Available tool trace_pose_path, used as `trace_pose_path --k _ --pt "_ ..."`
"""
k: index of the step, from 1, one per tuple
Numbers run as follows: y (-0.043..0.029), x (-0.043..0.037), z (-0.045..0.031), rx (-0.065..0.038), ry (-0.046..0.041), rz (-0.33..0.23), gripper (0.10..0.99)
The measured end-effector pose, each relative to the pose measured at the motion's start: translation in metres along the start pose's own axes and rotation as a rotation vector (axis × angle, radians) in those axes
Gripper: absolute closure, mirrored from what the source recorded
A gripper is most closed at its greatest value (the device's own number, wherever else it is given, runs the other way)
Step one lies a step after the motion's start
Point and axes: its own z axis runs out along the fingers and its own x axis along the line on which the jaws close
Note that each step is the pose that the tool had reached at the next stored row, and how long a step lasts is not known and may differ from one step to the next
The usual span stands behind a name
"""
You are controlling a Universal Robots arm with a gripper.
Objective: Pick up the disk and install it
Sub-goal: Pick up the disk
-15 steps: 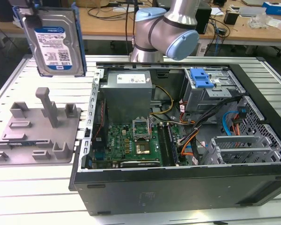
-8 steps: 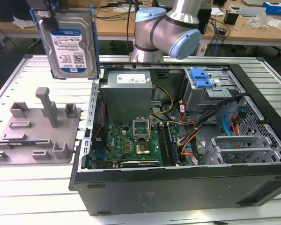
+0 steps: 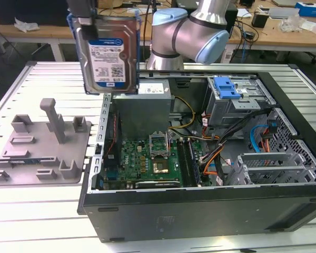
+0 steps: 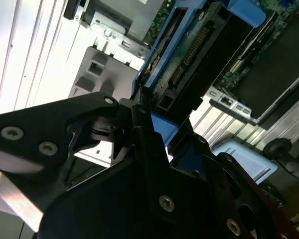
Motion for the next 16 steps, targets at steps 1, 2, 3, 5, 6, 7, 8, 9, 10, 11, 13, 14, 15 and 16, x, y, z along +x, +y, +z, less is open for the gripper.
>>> trace_pose_path --k 1,2,3,5,6,7,8,9,10,11,13,14,15,16 --pt "-0.0068 0.0022 0.0 0.0 -0.0001 0.0 0.722" --pt "-0.013 0.0042 0.0 -0.001 0.0 0.0 0.722" --pt "-0.0172 0.0056 0.0 -0.001 0.0 0.0 0.722" --pt "-0.028 0.0093 -0.0001 -0.002 0.0001 0.0 0.722" --pt "-0.0322 0.011 0.0 -0.002 0.0 0.0 0.722" --pt "-0.0359 0.0126 0.0 -0.002 0.0 0.0 0.722" --pt "-0.0397 0.0145 0.0001 -0.002 0.0 0.0 0.722" --pt "-0.045 0.0203 0.0003 -0.003 0.0 0.0 0.722" --pt "-0.0481 0.0242 0.0004 -0.003 0.0001 0.0 0.722" --pt "-0.0518 0.0286 0.0005 -0.003 0.0 0.0 0.722" --pt "-0.0577 0.0343 0.0007 -0.003 0.0 0.0 0.722" --pt "-0.0628 0.0386 0.0008 -0.003 0.0 0.0 0.722" --pt "-0.0679 0.0427 0.001 -0.003 0.0 0.0 0.722" --pt "-0.0707 0.0449 0.001 -0.003 0.0 0.0 0.722"
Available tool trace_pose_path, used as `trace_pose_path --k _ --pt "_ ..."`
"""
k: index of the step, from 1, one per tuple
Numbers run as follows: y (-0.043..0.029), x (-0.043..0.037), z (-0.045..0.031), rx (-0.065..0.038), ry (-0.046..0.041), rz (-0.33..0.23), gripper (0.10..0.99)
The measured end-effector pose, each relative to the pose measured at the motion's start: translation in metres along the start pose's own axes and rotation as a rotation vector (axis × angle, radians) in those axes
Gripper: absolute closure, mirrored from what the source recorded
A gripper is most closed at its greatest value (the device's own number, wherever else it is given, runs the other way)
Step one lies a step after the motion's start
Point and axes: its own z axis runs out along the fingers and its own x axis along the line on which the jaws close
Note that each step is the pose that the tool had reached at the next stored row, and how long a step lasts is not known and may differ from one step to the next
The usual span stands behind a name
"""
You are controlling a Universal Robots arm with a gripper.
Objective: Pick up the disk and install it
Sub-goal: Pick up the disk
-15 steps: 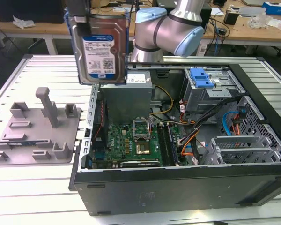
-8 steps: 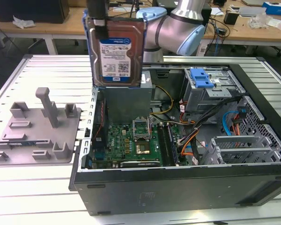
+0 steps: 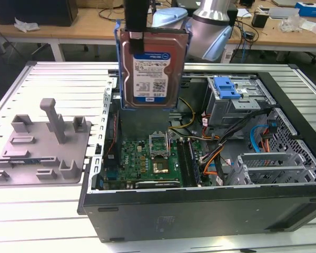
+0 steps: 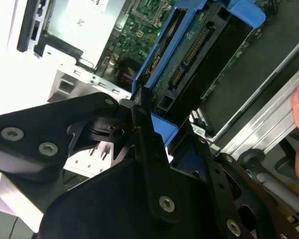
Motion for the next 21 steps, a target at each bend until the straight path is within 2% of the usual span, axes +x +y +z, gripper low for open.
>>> trace_pose_path --k 2,5,9,10,12,14,15,19,21 --pt "-0.0087 0.0068 0.0002 0.0 0.0 0.0 0.722" --pt "-0.0316 0.0243 0.0006 -0.001 -0.0001 0.0 0.722" --pt "-0.0502 0.0383 0.0009 -0.001 -0.0001 0.0 0.722" --pt "-0.0579 0.0441 0.0011 -0.001 -0.0001 0.0 0.722" --pt "-0.0648 0.0491 0.0012 -0.001 0.0 0.0 0.722" --pt "-0.0805 0.0604 0.0014 -0.002 -0.0001 0.0 0.722" --pt "-0.0859 0.0641 0.0015 -0.002 0.0 0.0 0.722" --pt "-0.1028 0.0744 0.0017 -0.003 0.0001 0.0 0.722" --pt "-0.1079 0.0771 0.0018 -0.003 0.0002 0.0 0.722"
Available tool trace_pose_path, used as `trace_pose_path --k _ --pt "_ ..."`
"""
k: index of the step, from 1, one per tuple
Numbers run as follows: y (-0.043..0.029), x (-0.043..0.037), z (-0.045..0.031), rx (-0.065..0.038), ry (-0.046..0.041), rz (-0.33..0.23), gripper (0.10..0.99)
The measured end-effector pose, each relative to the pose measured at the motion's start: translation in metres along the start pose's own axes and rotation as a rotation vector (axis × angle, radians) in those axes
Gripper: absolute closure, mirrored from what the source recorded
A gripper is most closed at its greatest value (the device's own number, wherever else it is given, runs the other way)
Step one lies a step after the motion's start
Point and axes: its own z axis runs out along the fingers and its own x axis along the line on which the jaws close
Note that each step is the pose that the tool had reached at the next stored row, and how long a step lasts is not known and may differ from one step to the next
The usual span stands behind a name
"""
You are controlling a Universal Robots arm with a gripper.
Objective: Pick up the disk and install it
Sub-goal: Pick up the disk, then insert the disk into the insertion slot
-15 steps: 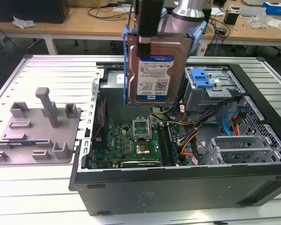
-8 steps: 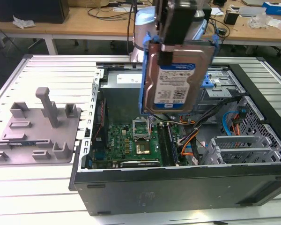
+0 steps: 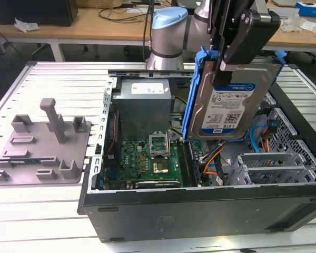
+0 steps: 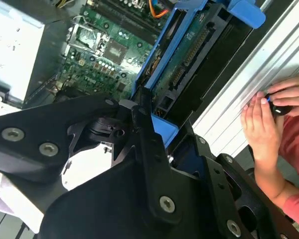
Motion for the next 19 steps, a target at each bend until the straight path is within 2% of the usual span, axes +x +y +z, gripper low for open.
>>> trace_pose_path --k 19 --pt "-0.0005 0.0 -0.0001 0.0 0.0001 0.0 0.722"
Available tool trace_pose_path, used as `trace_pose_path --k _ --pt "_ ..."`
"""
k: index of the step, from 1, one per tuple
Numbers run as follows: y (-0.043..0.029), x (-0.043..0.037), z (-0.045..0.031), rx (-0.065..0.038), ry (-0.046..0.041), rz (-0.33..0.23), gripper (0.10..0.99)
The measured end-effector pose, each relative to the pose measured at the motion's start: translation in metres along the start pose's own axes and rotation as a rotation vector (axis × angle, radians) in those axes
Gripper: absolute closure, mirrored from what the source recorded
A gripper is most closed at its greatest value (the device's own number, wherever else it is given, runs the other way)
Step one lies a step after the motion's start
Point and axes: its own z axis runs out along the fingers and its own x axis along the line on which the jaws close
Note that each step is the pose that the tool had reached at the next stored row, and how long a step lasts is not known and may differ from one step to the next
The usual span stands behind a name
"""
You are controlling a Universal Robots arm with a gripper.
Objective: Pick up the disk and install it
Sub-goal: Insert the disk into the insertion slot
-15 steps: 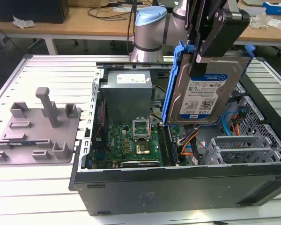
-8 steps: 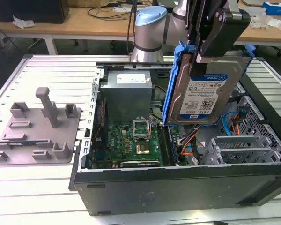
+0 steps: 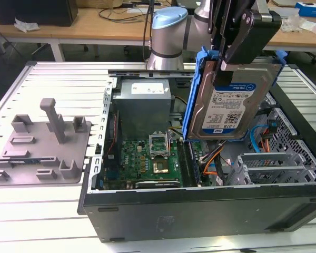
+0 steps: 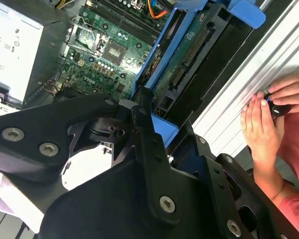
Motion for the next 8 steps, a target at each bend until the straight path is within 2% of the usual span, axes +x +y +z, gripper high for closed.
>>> trace_pose_path --k 2,4,8 --pt "0.0003 0.0001 -0.0001 0.001 -0.0028 0.0 0.722" --pt "0.0016 0.0001 0.0001 0.006 -0.0154 0.0 0.722" --pt "0.0018 0.0007 0.0001 0.006 -0.0168 0.0 0.722"
